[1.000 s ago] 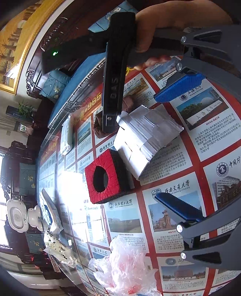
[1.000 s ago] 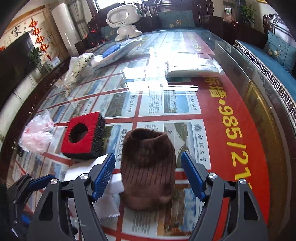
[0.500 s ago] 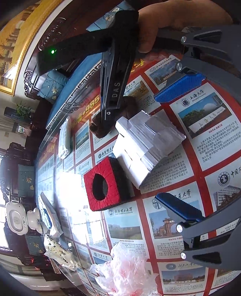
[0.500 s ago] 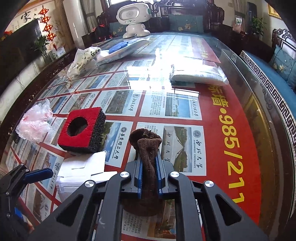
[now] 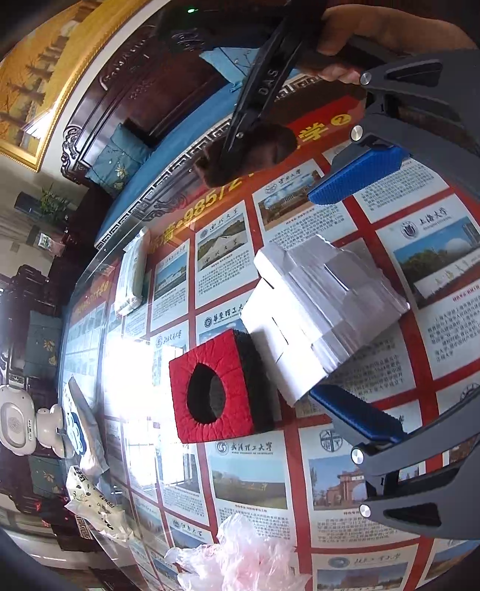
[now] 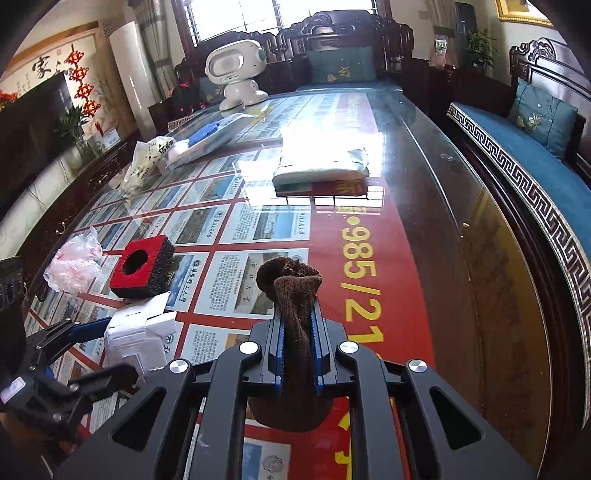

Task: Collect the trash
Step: 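Grasp the brown knit sock with the right tool while the left tool approaches the paper stack, then grasp the white paper stack with the left tool while the right tool holds the sock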

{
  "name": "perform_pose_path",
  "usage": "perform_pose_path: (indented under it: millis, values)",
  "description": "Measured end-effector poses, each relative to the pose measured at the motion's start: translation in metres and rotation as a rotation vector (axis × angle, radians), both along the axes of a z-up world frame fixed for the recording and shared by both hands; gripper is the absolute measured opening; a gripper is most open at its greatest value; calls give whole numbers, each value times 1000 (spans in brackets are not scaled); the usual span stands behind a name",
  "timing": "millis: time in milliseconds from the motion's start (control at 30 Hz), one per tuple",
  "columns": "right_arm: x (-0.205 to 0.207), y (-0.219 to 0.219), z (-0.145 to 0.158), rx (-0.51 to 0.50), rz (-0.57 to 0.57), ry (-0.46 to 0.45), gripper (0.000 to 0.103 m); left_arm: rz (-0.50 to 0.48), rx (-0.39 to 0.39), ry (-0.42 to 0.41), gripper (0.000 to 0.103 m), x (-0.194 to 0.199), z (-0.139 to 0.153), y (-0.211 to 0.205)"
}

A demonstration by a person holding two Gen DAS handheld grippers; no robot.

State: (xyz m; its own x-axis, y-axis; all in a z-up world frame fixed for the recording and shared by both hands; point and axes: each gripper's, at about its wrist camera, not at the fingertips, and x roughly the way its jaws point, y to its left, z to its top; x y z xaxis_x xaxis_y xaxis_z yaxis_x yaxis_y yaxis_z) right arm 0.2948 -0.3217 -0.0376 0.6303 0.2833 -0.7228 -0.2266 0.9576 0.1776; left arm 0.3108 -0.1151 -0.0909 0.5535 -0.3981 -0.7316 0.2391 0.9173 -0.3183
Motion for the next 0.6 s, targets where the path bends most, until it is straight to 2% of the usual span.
perform_pose_path:
  millis: [67,133,167,367,600]
  values:
    - [-2,-2,-1,6,0,-3,12,14,3,-2,94,2,0,-2]
    - [-4,-2,-2,14,7,-2,12,19,13,-8,71,3,0,-3]
    - [-5,-2,-3,14,10,-3,12,13,13,-1,52,4,0,-4]
    - [-9,1,-8,19,23,1,12,-2,-14,14,38,4,-2,-3]
    - [-14,-3,-7,22,10,-11,12,-14,-11,-58,24,-9,13,-5]
